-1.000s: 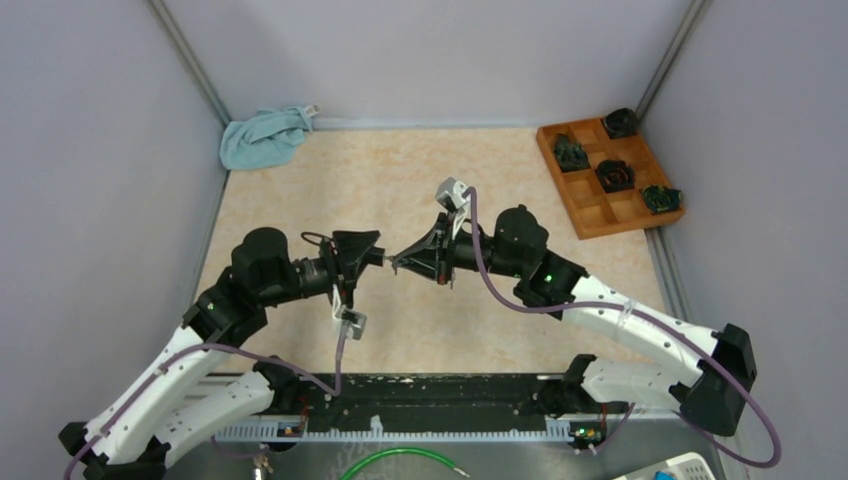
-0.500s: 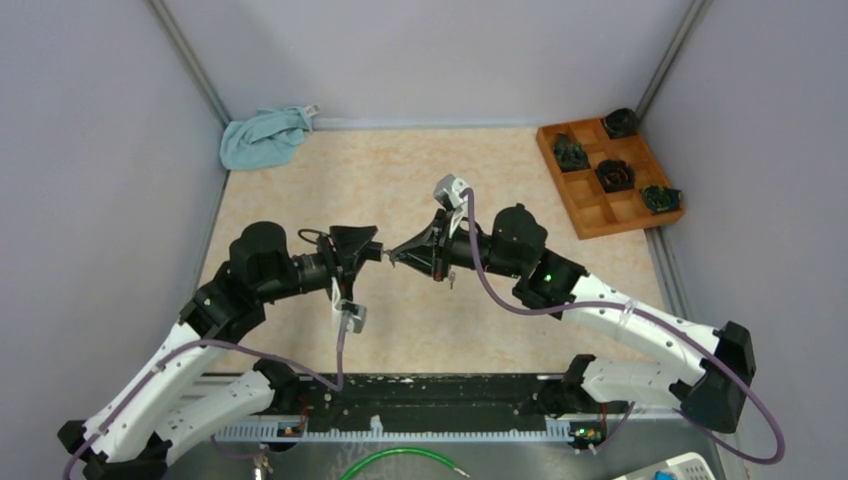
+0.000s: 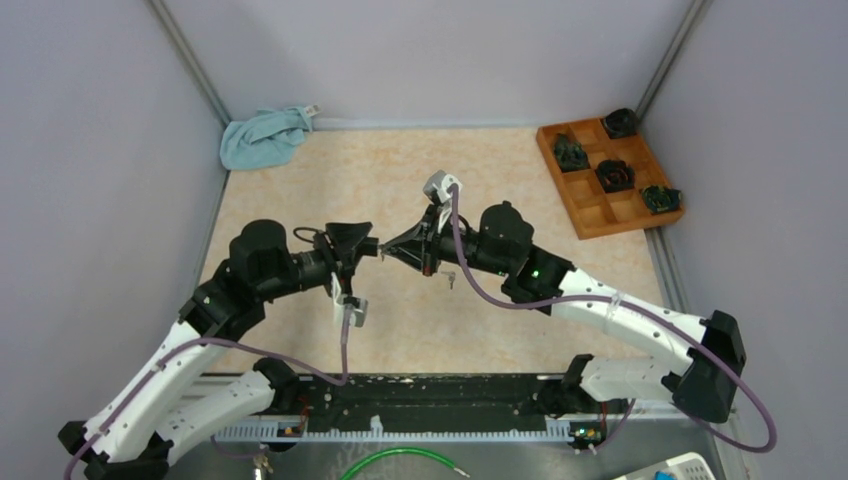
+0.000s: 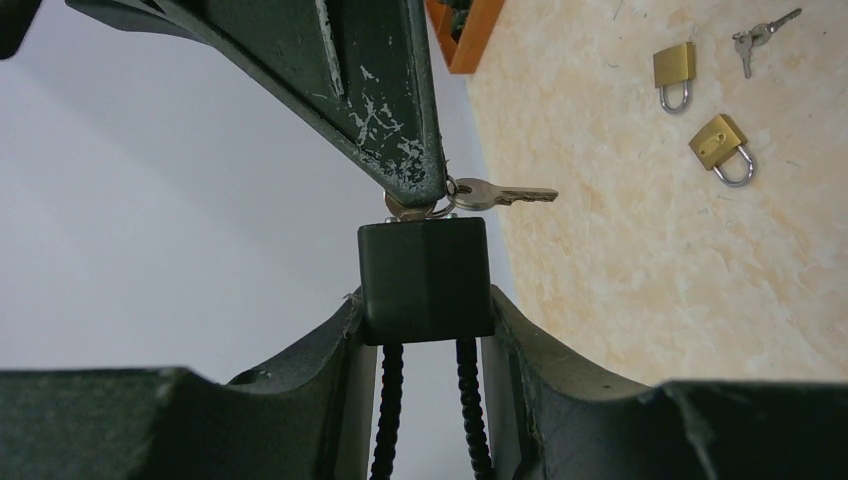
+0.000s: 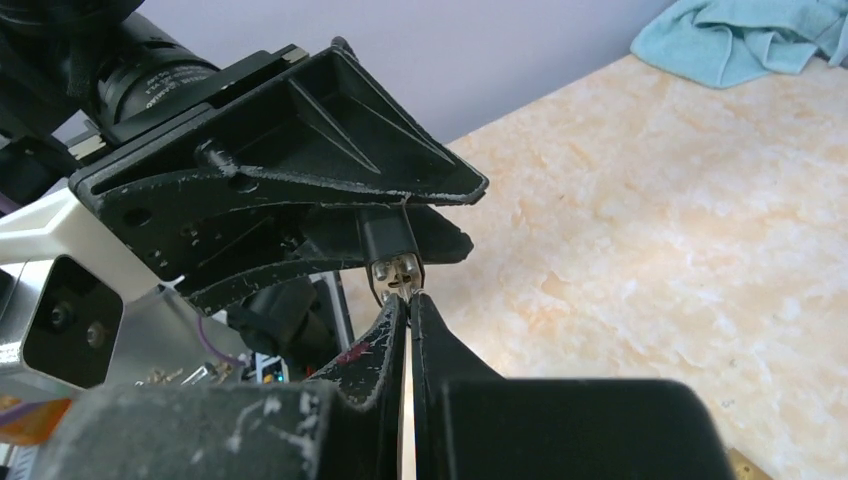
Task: Unlock with the key
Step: Unlock the lock.
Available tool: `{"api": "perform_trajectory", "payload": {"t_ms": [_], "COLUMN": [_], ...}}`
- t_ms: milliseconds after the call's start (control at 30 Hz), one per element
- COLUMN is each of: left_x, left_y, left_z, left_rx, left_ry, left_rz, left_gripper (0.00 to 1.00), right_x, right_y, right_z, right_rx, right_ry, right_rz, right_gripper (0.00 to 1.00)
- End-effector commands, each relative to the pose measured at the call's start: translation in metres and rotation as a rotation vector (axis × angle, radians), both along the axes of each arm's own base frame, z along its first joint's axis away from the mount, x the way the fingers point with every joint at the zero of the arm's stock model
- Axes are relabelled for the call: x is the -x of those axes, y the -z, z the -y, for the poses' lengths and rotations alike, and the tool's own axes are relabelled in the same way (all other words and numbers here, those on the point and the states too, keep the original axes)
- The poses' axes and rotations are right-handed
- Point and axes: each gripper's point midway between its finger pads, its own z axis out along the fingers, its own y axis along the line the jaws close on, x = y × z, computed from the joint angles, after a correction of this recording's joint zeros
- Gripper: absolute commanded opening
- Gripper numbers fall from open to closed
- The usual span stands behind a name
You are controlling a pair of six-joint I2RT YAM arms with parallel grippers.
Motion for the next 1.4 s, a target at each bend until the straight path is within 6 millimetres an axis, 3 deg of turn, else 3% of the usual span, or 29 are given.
{"api": "perform_trajectory", "payload": {"t_ms": [0, 300, 700, 1067, 1367], "left_x": [0.021, 0.025, 0.031, 0.036, 0.036], "left_y": [-0.032, -0.029, -0.028, -0.040, -0.036], "left_z": [0.027, 0.028, 0.027, 0.027, 0.025], "left_rx": [0.132, 0.090, 0.037, 0.071, 0.051], "left_ry": [0.172, 0.216, 0.256, 0.255, 0.249], "left_rz": [0.100, 0.247, 0.664, 0.797, 0.813], "left_gripper": [0.00, 0.00, 0.00, 0.00, 0.00], "right_x": [0.016, 0.020, 0.020, 0.016, 0.015], "right_y": [-0.045, -0.049, -0.038, -0.031, -0.035], "right_z": [-0.021, -0.020, 0.003, 0.011, 0.011], "right_rx": [-0.151, -0.189, -0.284, -0.454, -0.455], "right_ry": [-0.071, -0.081, -0.117, -0.255, -0.291], "right_rz": [0.022, -0.062, -0.377, -0.726, -0.801], "right_gripper": [0.00, 0.00, 0.00, 0.00, 0.00]}}
